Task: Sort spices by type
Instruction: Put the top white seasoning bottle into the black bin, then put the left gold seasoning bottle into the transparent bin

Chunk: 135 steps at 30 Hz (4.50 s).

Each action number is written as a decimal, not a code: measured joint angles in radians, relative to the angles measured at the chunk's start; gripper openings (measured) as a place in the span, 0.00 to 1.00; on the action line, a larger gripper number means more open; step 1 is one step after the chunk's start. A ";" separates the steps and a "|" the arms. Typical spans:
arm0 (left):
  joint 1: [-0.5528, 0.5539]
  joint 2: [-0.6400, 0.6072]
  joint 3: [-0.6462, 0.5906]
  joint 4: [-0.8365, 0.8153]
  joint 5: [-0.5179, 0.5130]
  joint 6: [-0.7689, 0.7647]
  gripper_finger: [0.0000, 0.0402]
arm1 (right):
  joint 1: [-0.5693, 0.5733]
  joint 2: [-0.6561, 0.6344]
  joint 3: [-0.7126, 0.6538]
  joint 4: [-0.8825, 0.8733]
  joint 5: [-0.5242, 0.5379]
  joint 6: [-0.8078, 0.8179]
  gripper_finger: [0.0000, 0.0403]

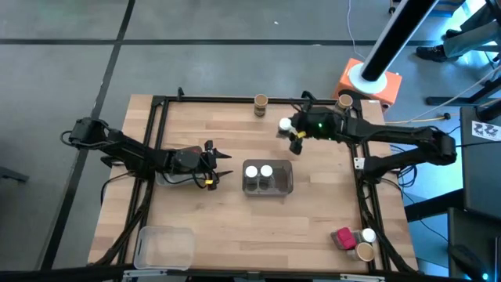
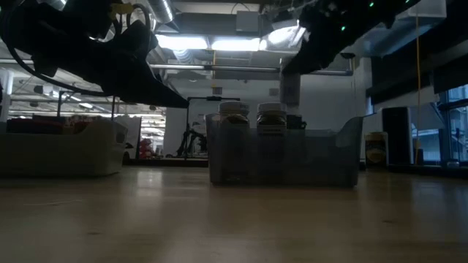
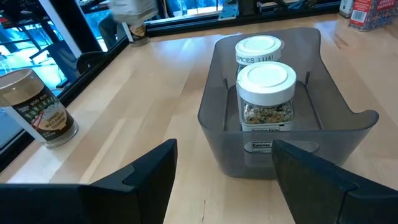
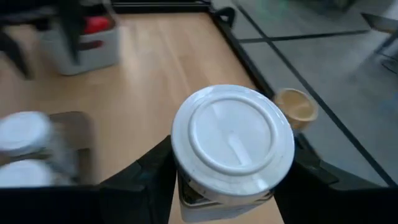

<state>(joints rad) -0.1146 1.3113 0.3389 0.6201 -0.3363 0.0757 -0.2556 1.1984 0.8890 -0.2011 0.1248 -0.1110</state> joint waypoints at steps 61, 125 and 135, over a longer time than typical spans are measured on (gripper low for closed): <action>0.000 0.000 0.000 -0.010 0.000 -0.008 0.62 | 0.439 0.209 -0.107 0.025 0.144 0.283 0.53; 0.000 0.000 0.000 0.000 0.000 -0.007 0.62 | 0.439 0.211 0.027 -0.142 0.228 0.294 0.86; 0.000 0.000 0.000 0.001 0.000 -0.008 0.62 | 0.416 0.211 0.152 -0.221 0.601 0.188 0.86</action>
<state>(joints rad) -0.1150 1.3113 0.3393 0.6212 -0.3359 0.0681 0.1604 1.4094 1.0415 -0.4217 0.7256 0.0769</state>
